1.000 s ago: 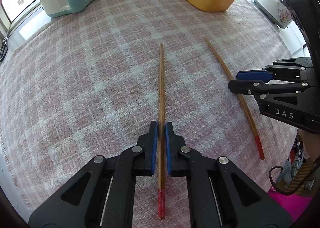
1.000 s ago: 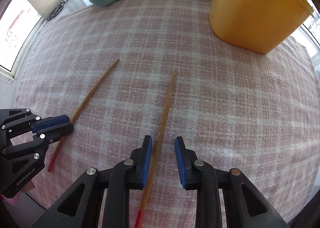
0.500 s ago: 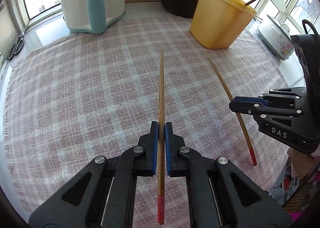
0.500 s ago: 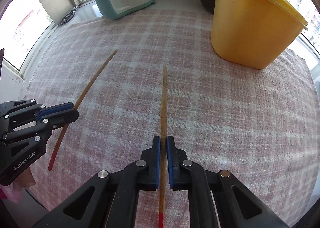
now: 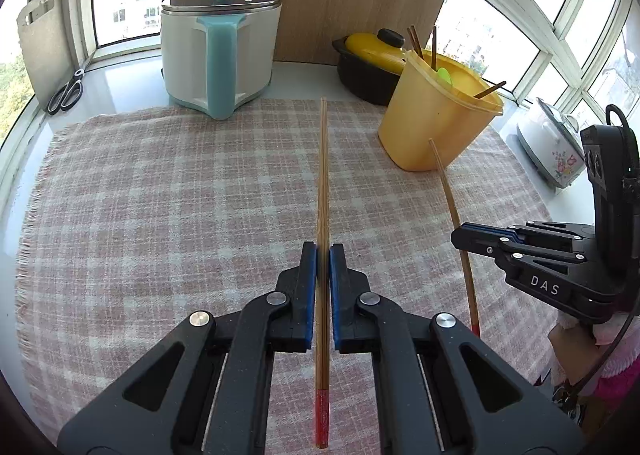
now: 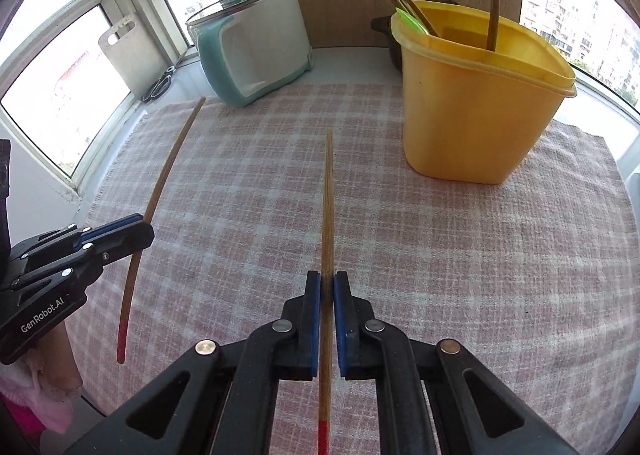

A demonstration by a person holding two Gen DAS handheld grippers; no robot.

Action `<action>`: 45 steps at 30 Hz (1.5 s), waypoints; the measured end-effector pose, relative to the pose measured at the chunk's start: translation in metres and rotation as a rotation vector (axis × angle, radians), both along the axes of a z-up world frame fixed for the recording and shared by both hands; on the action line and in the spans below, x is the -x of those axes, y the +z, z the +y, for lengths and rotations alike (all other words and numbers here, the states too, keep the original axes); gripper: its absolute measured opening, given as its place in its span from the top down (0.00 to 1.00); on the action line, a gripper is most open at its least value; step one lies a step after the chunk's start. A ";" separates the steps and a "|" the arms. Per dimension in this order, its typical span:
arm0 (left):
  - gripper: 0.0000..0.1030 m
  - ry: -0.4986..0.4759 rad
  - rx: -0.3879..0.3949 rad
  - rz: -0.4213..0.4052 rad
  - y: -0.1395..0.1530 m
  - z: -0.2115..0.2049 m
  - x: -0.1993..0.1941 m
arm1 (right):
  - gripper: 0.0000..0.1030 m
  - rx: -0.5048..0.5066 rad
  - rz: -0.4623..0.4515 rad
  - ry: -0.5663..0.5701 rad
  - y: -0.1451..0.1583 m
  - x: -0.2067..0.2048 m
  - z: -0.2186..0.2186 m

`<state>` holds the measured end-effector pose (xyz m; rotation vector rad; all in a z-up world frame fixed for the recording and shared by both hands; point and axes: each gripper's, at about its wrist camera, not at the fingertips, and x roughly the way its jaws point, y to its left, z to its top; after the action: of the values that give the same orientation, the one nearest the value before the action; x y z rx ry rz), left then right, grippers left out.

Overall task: Organize utensils
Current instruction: 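Lift and carry both chopsticks over the yellow caddy with both tools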

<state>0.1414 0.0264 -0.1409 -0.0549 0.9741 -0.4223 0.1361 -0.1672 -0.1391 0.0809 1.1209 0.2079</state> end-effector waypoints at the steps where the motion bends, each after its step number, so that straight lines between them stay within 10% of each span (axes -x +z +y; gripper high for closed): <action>1: 0.96 0.007 0.010 -0.004 0.003 0.000 0.000 | 0.96 -0.004 -0.013 -0.001 0.005 -0.001 0.000; 45: 0.96 0.071 0.292 -0.264 0.118 -0.144 -0.094 | 0.96 -0.088 -0.451 -0.077 0.141 -0.083 -0.137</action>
<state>0.2353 -0.1173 -0.0233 -0.2897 0.6443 -0.4905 0.2193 -0.3041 0.0023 0.1473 0.6588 0.1946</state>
